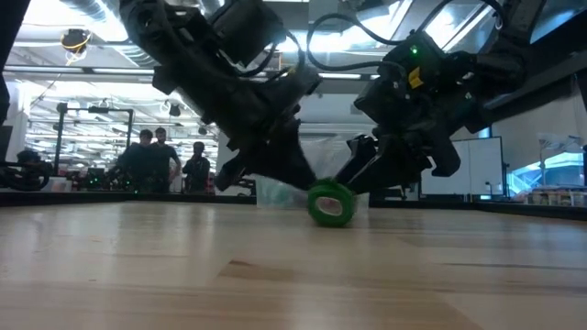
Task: Roll bandage
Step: Roll the green bandage
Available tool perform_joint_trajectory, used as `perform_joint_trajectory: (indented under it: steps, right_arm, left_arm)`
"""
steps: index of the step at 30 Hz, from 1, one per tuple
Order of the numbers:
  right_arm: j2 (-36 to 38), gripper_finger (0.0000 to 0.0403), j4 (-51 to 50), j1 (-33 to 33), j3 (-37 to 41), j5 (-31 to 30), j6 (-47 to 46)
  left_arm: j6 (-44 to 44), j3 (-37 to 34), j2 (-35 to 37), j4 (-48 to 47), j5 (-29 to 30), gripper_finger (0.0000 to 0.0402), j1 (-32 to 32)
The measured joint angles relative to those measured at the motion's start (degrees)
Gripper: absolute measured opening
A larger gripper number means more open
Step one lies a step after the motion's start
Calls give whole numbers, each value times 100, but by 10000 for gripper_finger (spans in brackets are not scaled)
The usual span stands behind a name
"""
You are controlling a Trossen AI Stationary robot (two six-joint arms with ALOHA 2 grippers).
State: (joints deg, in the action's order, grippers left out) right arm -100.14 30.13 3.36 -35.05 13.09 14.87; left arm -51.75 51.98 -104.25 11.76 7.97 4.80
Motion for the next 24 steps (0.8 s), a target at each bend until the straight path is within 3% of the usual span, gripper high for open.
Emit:
perform_joint_trajectory:
  steps: [5,14,24]
  right_arm:
    - [0,215,-18,0,-7,-12,15]
    - [0,215,-37,0,2,-7,7]
    - [11,215,-51,4,2,-167,-7]
  left_arm:
    - [12,1,-30,-790,80,2,-33]
    - [423,-8,-44,-324,328,19,-42]
    - [613,-8,-50,-381,339,111,-227]
